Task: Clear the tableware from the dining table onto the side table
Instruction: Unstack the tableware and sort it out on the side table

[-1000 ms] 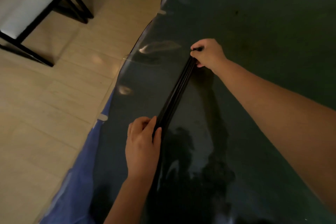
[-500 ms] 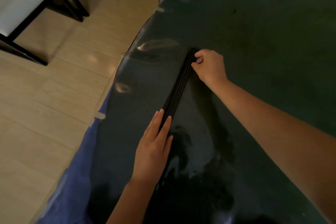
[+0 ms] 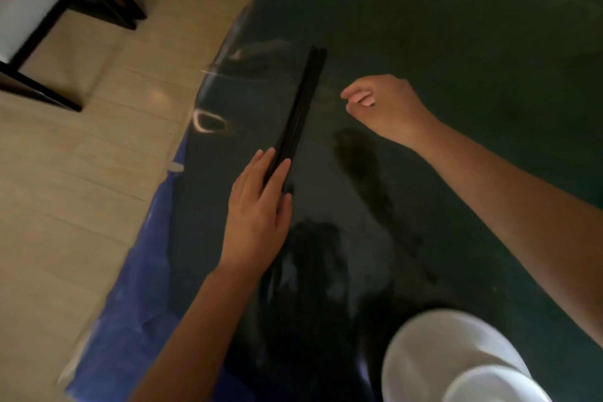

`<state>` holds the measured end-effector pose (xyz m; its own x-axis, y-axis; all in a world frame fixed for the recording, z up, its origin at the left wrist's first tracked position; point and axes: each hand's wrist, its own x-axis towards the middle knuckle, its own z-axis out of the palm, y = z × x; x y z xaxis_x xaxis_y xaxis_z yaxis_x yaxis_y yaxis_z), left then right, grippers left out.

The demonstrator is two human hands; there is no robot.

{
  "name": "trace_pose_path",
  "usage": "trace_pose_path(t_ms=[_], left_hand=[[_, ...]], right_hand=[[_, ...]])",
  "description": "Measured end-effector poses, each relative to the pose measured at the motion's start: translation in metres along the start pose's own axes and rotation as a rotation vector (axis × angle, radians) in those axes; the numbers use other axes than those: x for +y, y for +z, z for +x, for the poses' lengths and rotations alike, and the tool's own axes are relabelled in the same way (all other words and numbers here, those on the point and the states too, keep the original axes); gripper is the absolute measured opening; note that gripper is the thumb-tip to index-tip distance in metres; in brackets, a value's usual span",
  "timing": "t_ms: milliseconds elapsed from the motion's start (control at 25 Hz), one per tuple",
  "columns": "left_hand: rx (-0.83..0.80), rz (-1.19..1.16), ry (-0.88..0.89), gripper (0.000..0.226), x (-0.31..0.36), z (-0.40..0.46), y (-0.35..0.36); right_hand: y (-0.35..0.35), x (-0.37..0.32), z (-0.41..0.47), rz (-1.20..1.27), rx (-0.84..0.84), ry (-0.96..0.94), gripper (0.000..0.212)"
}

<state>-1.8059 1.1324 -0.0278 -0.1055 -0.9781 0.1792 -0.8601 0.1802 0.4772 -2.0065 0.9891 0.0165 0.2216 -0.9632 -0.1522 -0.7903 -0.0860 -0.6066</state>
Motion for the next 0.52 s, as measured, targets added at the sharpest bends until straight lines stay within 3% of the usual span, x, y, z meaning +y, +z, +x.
trace_pose_path(t_ms=[200, 400, 520], left_hand=[[-0.18, -0.255, 0.056, 0.032, 0.065, -0.061, -0.021], [-0.461, -0.391, -0.186, 0.026, 0.137, -0.124, -0.029], [-0.598, -0.34, -0.236, 0.026, 0.155, -0.144, -0.029]], right_hand=[[-0.031, 0.018, -0.168, 0.017, 0.022, -0.074, 0.023], [-0.032, 0.033, -0.302, 0.082, 0.077, 0.019, 0.024], [-0.018, 0.041, -0.357, 0.005, 0.043, 0.096, 0.027]])
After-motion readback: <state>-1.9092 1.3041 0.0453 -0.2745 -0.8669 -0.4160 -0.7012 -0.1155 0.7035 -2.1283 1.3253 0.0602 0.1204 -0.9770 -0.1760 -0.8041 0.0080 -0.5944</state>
